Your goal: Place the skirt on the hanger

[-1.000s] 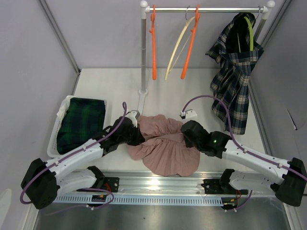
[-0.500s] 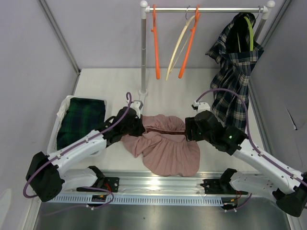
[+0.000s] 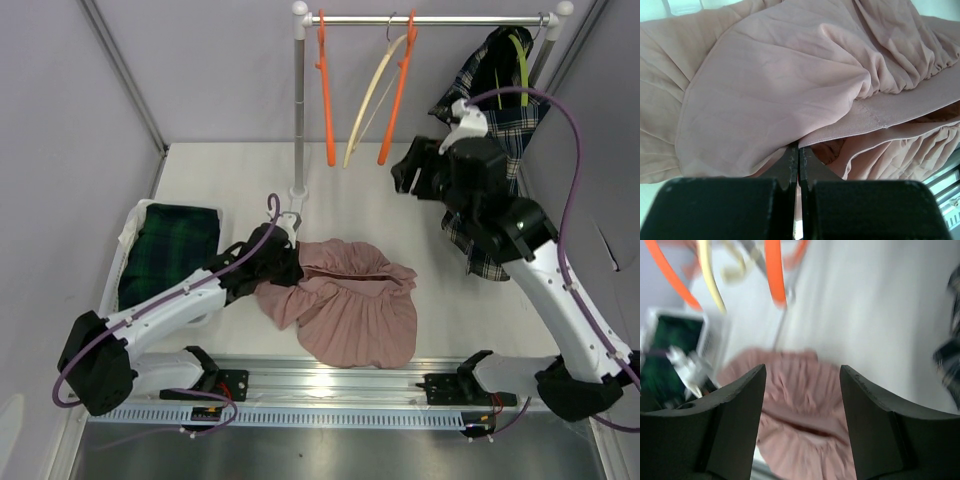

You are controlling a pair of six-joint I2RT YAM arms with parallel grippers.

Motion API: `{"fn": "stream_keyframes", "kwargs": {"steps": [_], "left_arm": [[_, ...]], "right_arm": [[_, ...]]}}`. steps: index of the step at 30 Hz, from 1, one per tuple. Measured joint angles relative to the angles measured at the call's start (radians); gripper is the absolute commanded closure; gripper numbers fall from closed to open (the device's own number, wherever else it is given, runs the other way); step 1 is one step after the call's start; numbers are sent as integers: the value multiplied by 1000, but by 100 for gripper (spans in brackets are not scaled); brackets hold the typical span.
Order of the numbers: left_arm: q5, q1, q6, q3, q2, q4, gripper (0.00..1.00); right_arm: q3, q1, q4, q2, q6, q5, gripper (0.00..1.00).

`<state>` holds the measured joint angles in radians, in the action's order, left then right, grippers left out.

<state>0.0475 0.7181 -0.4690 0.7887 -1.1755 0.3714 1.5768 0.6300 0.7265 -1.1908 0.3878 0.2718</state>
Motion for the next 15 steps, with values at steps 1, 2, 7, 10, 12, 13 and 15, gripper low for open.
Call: {"fn": "stream_keyframes", "kwargs": {"steps": [1, 2, 7, 10, 12, 13, 15], "left_arm": [[-1, 0, 0, 0, -5, 0, 100], [-2, 1, 0, 0, -10, 0, 100], [-2, 3, 0, 1, -23, 5, 100], [-2, 3, 0, 1, -24, 6, 100], [-2, 4, 0, 1, -25, 5, 100], [-3, 4, 0, 1, -27, 5, 100], [-3, 5, 1, 1, -32, 5, 100]], "right_arm": [[49, -23, -13, -31, -6, -3, 33], [99, -41, -21, -63, -12, -4, 32], [261, -111, -86, -201, -43, -2, 29], [325, -147, -109, -265, -57, -4, 28], [372, -168, -119, -306, -64, -11, 28], [400, -174, -119, -330, -68, -12, 28], [452, -185, -126, -369, -76, -14, 27]]}}
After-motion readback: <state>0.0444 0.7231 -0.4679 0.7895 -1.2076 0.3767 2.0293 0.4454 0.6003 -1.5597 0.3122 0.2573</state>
